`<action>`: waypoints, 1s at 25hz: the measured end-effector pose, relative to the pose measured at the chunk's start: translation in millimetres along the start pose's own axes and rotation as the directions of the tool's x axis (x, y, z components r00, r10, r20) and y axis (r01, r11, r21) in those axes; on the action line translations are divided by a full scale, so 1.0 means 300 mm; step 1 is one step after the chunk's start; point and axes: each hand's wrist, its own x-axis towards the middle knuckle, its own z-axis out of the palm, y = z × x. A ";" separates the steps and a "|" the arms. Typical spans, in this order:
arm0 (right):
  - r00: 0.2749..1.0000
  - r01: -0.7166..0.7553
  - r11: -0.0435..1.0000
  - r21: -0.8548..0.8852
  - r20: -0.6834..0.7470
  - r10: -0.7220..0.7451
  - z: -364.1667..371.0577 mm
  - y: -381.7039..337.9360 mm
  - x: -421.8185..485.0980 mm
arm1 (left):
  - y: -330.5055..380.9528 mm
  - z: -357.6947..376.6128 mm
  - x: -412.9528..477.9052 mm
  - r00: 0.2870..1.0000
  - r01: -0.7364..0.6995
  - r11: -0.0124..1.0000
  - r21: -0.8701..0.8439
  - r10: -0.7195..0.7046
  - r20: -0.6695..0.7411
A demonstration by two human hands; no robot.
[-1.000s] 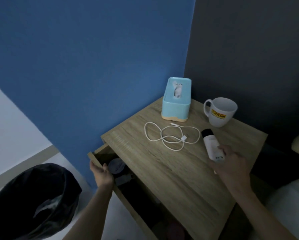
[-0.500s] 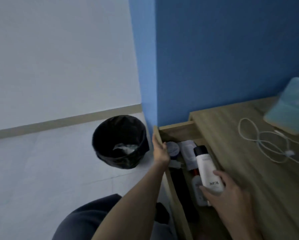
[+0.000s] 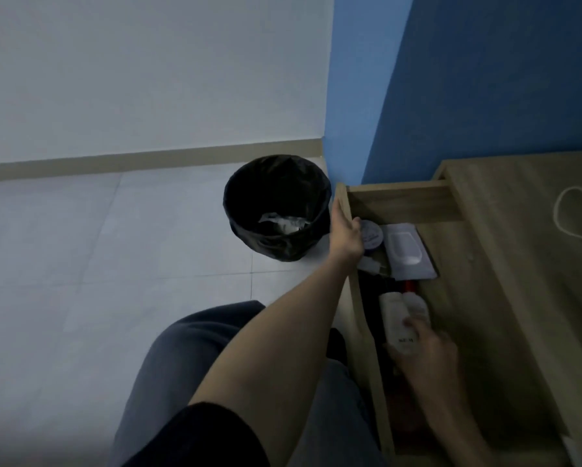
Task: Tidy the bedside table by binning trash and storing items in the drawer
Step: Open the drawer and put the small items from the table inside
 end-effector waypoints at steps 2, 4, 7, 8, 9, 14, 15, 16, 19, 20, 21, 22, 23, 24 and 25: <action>1.000 0.012 1.000 0.021 0.015 -0.013 0.037 0.021 0.001 | -0.001 -0.001 0.002 1.000 0.000 1.000 0.006 0.000 0.004; 0.999 0.034 0.998 0.055 -0.001 -0.034 0.063 0.033 0.000 | -0.002 -0.001 0.001 1.000 0.004 1.000 0.010 -0.005 0.003; 1.000 0.015 0.997 0.070 0.001 -0.016 0.078 0.045 0.001 | -0.003 0.003 0.001 1.000 0.020 1.000 0.023 -0.020 0.005; 1.000 0.019 0.997 0.073 0.000 -0.020 0.082 0.052 0.004 | -0.003 0.004 0.001 1.000 0.019 0.999 0.027 -0.019 0.001; 1.000 0.028 0.997 0.071 0.004 -0.028 0.084 0.056 0.005 | -0.003 0.005 0.001 1.000 0.016 0.999 0.032 -0.015 -0.008; 0.996 0.048 0.999 -0.005 0.077 -0.047 0.085 0.047 0.014 | -0.002 0.005 0.002 1.000 0.014 0.999 0.048 -0.013 -0.014; 0.995 0.050 0.999 0.012 0.089 -0.051 0.075 0.043 0.013 | -0.001 0.006 0.002 1.000 0.018 0.999 0.050 -0.017 -0.016; 0.994 0.069 0.997 0.028 0.079 -0.071 0.057 0.036 0.009 | 0.001 0.007 0.000 1.000 0.015 0.998 0.054 -0.014 -0.022; 0.976 0.202 0.975 0.090 -0.100 -0.193 -0.061 0.018 -0.005 | -0.008 0.009 0.006 0.999 -0.007 0.998 0.069 0.009 -0.034; 0.949 0.247 0.964 0.101 -0.228 -0.220 -0.128 0.016 0.000 | -0.006 0.015 0.007 0.999 -0.015 0.997 0.070 0.017 -0.030; 0.906 0.277 0.957 0.086 -0.356 -0.230 -0.196 0.024 0.011 | -0.009 0.021 0.011 0.999 -0.015 0.997 0.073 0.017 -0.033; 0.866 0.277 0.959 0.057 -0.447 -0.223 -0.259 0.037 0.027 | -0.016 0.021 0.019 0.999 -0.008 0.997 0.079 0.010 -0.034; 0.836 0.249 0.968 0.032 -0.511 -0.198 -0.323 0.067 0.050 | -0.023 0.021 0.029 0.999 -0.005 0.996 0.089 0.008 -0.033; 0.807 0.211 0.977 0.007 -0.565 -0.170 -0.391 0.108 0.083 | -0.024 0.026 0.033 1.000 -0.007 0.994 0.106 0.009 -0.020; 0.793 0.153 0.988 -0.002 -0.596 -0.124 -0.455 0.153 0.127 | -0.018 0.037 0.041 1.000 -0.004 0.990 0.142 0.005 -0.011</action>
